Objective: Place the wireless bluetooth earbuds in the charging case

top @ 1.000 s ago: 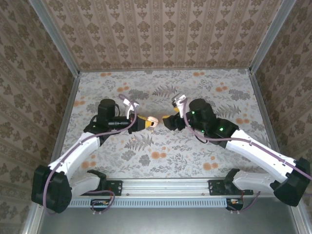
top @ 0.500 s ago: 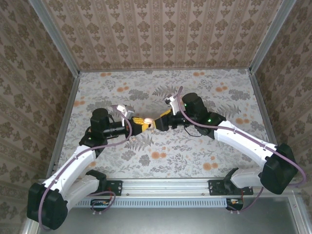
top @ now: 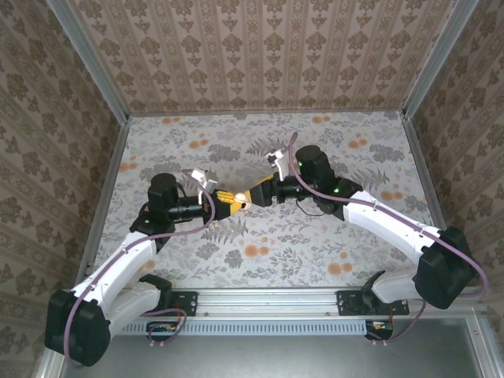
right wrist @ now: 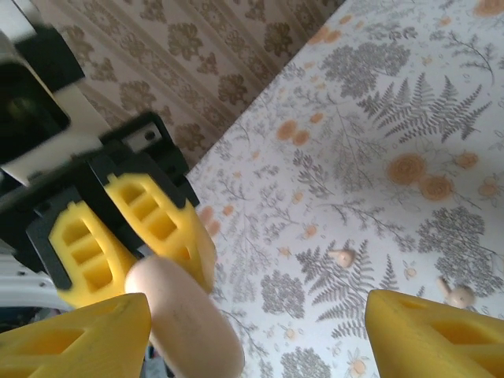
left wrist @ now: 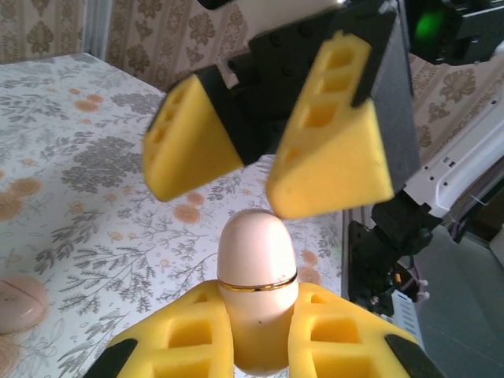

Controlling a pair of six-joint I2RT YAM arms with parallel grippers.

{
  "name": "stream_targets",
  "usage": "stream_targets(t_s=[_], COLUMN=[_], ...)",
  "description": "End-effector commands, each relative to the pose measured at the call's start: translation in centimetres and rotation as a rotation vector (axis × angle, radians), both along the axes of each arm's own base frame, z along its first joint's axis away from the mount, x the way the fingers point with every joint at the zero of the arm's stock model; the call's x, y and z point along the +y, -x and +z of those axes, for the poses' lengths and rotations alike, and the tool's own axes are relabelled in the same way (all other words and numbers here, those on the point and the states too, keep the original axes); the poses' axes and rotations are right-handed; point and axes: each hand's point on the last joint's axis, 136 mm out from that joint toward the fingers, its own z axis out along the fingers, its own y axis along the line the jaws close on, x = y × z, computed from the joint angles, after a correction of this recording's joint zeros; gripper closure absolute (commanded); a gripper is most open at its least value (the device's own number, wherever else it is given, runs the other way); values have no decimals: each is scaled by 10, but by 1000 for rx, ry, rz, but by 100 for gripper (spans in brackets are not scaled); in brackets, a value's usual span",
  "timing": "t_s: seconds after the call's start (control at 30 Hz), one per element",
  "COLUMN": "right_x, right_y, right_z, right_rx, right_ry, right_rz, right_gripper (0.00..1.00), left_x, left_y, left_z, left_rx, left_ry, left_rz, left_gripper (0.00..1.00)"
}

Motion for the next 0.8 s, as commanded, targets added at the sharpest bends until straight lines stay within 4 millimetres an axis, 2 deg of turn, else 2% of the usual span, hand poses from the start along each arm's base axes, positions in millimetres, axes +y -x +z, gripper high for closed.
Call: stream_targets(t_s=[0.0, 0.07, 0.2, 0.5, 0.77], right_x=[7, 12, 16, 11, 6], right_y=[5, 11, 16, 25, 17], right_z=[27, 33, 30, 21, 9], right_rx=[-11, 6, 50, 47, 55], right_ry=[-156, -215, -235, -198, -147], right_rz=[59, 101, 147, 159, 114], right_gripper=[27, 27, 29, 29, 35], left_x=[-3, -4, -6, -6, -8], left_y=[6, 6, 5, 6, 11], left_z=[26, 28, 32, 38, 46], left_rx=[-85, -85, -70, -69, -67], left_ry=[50, 61, 77, 92, 106], left_rz=[-67, -74, -87, -89, -112], left_gripper=[100, 100, 100, 100, 100])
